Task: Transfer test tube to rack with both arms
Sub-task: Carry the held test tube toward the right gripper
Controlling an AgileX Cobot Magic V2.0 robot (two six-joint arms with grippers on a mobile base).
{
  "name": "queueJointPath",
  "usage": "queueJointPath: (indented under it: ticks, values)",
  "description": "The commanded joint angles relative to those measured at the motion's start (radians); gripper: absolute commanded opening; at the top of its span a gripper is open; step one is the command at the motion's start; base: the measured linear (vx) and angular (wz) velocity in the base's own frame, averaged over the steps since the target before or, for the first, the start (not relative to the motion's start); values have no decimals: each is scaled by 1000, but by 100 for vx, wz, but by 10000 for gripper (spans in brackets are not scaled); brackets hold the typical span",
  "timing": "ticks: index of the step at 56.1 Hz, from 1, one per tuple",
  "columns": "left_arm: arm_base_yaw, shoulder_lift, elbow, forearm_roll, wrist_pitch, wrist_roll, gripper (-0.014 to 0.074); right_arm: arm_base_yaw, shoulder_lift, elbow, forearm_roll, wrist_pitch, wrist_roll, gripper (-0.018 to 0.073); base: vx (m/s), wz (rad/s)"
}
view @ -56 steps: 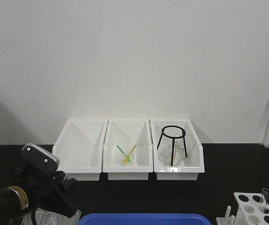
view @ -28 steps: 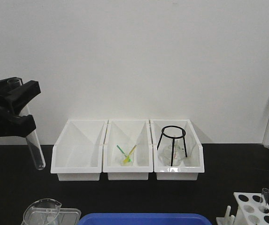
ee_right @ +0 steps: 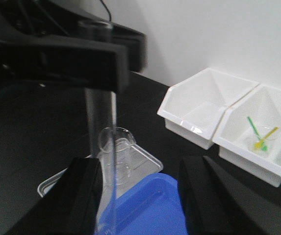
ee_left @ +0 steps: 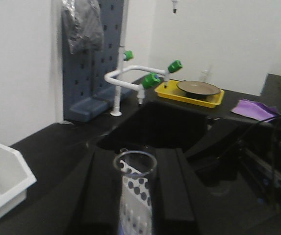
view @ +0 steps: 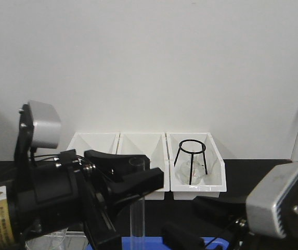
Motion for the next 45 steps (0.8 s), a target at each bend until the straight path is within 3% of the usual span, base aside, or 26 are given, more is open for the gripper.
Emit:
queueJointPath:
  ticks: [1,22,45]
  values:
    - [-13,-5,-34,-38,-90,-19,-1,31,10,-30,-6,-123,-4,415,0,0]
    - [-14,-2,-36,-40,-231,-48,1,32,18,-30,-2,-205,-3,415,0,0]
    - [-25,9,-36,-54,-257,-73,2,32,18,-30,-2,-236,-1,415,0,0]
